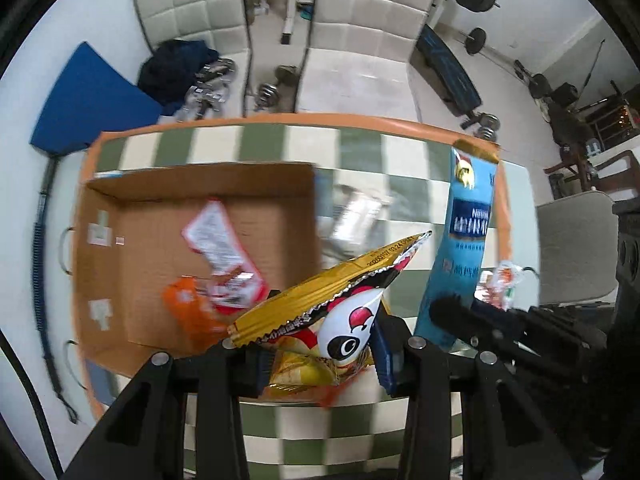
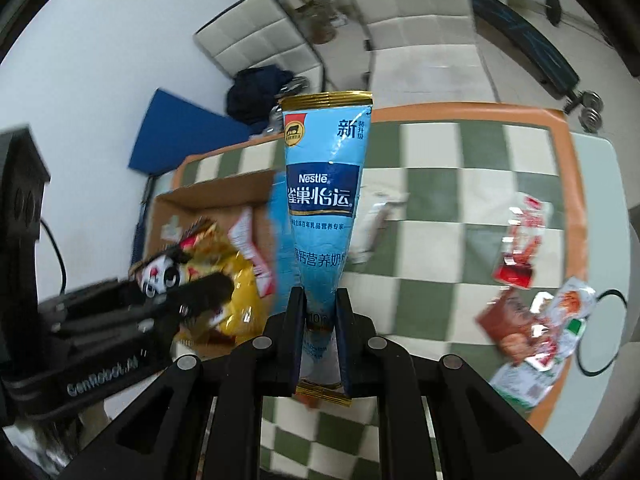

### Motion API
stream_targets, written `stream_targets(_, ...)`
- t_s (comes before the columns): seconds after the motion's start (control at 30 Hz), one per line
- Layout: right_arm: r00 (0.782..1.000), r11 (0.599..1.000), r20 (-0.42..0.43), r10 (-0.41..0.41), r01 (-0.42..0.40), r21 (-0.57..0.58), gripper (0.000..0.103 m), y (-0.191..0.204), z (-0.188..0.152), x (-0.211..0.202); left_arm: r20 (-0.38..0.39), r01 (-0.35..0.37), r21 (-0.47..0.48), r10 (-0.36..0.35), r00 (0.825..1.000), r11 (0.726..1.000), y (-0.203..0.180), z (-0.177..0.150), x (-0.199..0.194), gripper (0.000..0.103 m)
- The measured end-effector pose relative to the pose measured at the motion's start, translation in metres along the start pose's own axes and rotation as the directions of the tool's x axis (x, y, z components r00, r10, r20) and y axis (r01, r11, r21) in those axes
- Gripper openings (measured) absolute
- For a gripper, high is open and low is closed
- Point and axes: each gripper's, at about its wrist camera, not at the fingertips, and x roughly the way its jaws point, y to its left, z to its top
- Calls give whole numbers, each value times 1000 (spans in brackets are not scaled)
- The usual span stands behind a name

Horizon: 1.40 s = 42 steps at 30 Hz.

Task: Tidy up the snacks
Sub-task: 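Carry the panda bag and Nestle tube over the cardboard box, then open both grippers to drop the snacks into the box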

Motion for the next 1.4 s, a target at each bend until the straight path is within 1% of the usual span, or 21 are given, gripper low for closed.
stream_targets(0.1, 1000, 1000, -21, 6, -6, -20, 16, 38, -2, 19, 4, -36, -11, 36, 999, 999, 38, 0, -2, 37)
stream_targets(0.2, 999, 999, -42, -11, 10, -32, 16, 66, 1, 42, -9, -60, -22, 60, 998, 998, 70, 4, 4, 37)
stream_targets(0.33, 996, 998, -70, -47, 45, -36, 16, 87, 9, 74, -38, -114, -11, 113, 993, 993, 109, 11, 24, 38)
stream_targets(0.47, 991, 996, -101, -87, 83, -43, 16, 100, 18, 104, -74, -152, 9, 152, 986, 988, 134, 19, 48, 38)
stream_targets(0.67, 981, 990, -141, -137, 133, -38, 16, 101, 24, 141, -134, -185, 29, 187, 973, 982, 159, 29, 81, 38)
stream_targets(0.8, 973, 987, -163, -161, 158, -28, 16, 95, 26, 160, -167, -181, 29, 183, 969, 983, 170, 35, 97, 38)
stream_targets(1.0, 965, 983, -188, -185, 185, -18, 16, 88, 27, 177, -196, -181, 30, 183, 963, 983, 179, 43, 114, 39)
stream_targets(1.1, 961, 981, -199, -191, 193, -9, 16, 85, 30, 183, -218, -192, 25, 193, 957, 981, 183, 46, 121, 39)
stream_targets(1.17, 958, 980, -208, -197, 199, -9, 17, 84, 30, 186, -217, -182, 20, 182, 959, 983, 186, 49, 123, 39)
stream_targets(1.23, 953, 977, -217, -211, 214, -9, 21, 85, 32, 188, -221, -178, 15, 177, 959, 984, 188, 51, 123, 43)
stream_targets(1.27, 953, 977, -218, -209, 213, -6, 24, 86, 32, 188, -223, -171, 9, 169, 960, 985, 189, 52, 123, 50)
stream_targets(1.3, 953, 977, -218, -211, 214, -6, 33, 87, 33, 188, -222, -167, 9, 165, 961, 986, 190, 53, 122, 54)
stream_targets(1.33, 953, 977, -219, -211, 214, -8, 46, 89, 34, 188, -215, -167, 6, 164, 963, 986, 191, 54, 121, 57)
stream_targets(1.37, 953, 977, -217, -211, 215, -4, 52, 89, 35, 187, -208, -167, 3, 164, 964, 986, 191, 55, 118, 65)
stream_targets(1.4, 954, 977, -216, -209, 214, -1, 60, 90, 35, 186, -204, -164, 3, 161, 966, 986, 191, 56, 116, 68)
